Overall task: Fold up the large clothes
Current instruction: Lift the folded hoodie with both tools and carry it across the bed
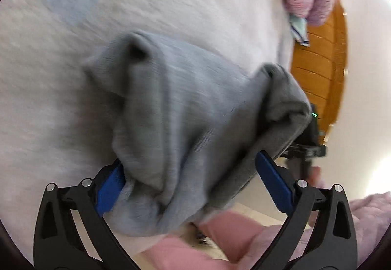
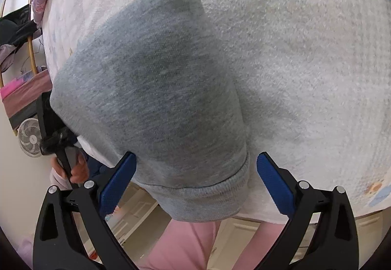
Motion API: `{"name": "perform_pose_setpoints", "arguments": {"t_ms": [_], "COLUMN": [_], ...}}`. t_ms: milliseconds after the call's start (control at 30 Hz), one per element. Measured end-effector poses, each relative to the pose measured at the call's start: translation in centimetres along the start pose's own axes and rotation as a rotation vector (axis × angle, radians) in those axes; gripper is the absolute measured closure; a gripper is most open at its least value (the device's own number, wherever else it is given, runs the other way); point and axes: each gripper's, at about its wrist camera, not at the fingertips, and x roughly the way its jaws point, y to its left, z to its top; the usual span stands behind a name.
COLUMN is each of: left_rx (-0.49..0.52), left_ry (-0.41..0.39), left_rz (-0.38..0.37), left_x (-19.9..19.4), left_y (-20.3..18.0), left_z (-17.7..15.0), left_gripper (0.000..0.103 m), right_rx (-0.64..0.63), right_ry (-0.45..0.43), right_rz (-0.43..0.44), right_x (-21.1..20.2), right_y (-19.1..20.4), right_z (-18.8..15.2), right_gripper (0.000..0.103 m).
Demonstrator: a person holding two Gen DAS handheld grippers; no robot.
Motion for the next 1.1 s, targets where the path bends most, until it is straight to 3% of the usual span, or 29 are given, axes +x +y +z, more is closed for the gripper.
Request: {"name": "perform_pose_setpoints", "arguments": {"t_ms": [167, 333, 433, 533, 667, 733, 933, 1000, 1100], "left_rx": [-0.036, -0.122, -0.061, 0.024, 0.11, 0.134, 0.118, 0.129, 0.097], "left_ry": [-0.069, -0.176, -0.167, -0.132, -0.073, -0.044, -0.066, -0.09, -0.109], "left_rz": [-0.146, -0.355, -0.371, -0.337, -0.204, -0.115, 0.036, 0.124, 0.199], "left_x": [0.7, -1.2, -1.5, -0.7, 0.7, 1.8, 3.3, 3.6, 3.6], "left_y": [0.4, 4.0, 3.9, 2.8, 1.4, 0.7, -0.9, -2.0, -3.2], "left_z": [-0.6, -2.4, -2.9, -2.7, -2.3, -2.0, -1.3, -1.7, -1.7], "left_gripper": [0.005, 0.005, 0.005, 0.005, 0.005, 0.005, 0.005, 0.01, 0.028], "right_rx": [0.025, -0.035, -0.105, -0.155, -0.237, -0.199, -0.121, -0.072, -0.029], "right_ry": [0.016, 0.042, 0.048, 0.022, 0.019, 0.013, -0.111, -0.11, -0.113], "right_rz": [0.023, 0.074, 0.155, 0.147, 0.217, 0.284, 0.292, 0.297, 0.267], "right_x": [0.5, 1.0, 0.8, 1.0, 2.9, 4.2, 4.8, 4.8, 3.9], "right_y": [-0.3, -0.4, -0.6, -1.1, -0.4, -0.6, -0.2, 0.2, 0.9], "right_z": [0.2, 1.2, 1.9, 3.3, 4.4, 4.9, 3.6, 3.2, 2.7], "right_gripper": [0.008, 0.008, 0.007, 0.007, 0.007, 0.006, 0.007, 0.015, 0.025]}}
